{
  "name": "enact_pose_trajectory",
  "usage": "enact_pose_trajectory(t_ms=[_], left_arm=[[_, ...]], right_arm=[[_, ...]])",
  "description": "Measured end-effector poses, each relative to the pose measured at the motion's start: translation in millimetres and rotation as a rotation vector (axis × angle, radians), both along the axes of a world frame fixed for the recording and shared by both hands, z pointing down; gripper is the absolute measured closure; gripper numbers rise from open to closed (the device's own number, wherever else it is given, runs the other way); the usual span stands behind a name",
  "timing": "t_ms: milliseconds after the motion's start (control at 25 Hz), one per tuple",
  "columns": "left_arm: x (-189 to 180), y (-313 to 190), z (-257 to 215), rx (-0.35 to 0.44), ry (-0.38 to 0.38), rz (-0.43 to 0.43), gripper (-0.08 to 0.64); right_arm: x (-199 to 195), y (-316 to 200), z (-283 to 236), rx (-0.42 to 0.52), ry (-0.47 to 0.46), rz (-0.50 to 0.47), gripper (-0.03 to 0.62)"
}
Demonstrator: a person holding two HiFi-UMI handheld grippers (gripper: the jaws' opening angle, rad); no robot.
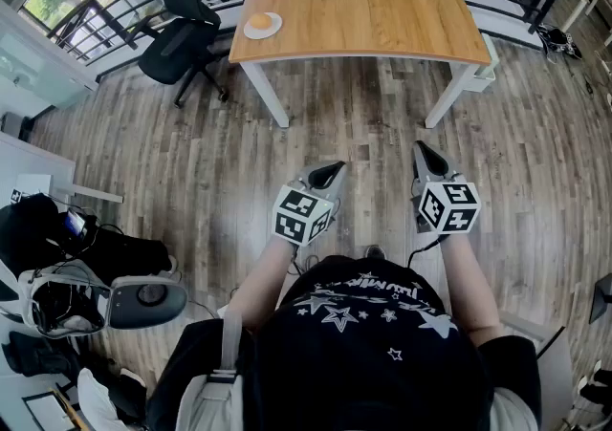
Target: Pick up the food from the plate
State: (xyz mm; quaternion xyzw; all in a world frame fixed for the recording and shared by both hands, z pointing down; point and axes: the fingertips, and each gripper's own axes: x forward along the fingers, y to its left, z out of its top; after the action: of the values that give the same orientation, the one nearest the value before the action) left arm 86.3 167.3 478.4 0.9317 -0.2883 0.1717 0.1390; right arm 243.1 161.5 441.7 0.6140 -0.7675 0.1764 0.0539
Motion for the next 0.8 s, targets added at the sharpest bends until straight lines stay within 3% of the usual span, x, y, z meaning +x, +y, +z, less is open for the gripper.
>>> enact_pose_trajectory(t_ms=[560,800], left_arm=[[0,-1,0,-0.007,-0.007,-0.12,0.558],[13,13,16,-0.043,-0.025,-0.163,0.558]], right_arm=[[14,-12,1,0.012,-0.029,-0.065,0.595],[42,-9,11,0.014,-0.075,-0.042,0.594]])
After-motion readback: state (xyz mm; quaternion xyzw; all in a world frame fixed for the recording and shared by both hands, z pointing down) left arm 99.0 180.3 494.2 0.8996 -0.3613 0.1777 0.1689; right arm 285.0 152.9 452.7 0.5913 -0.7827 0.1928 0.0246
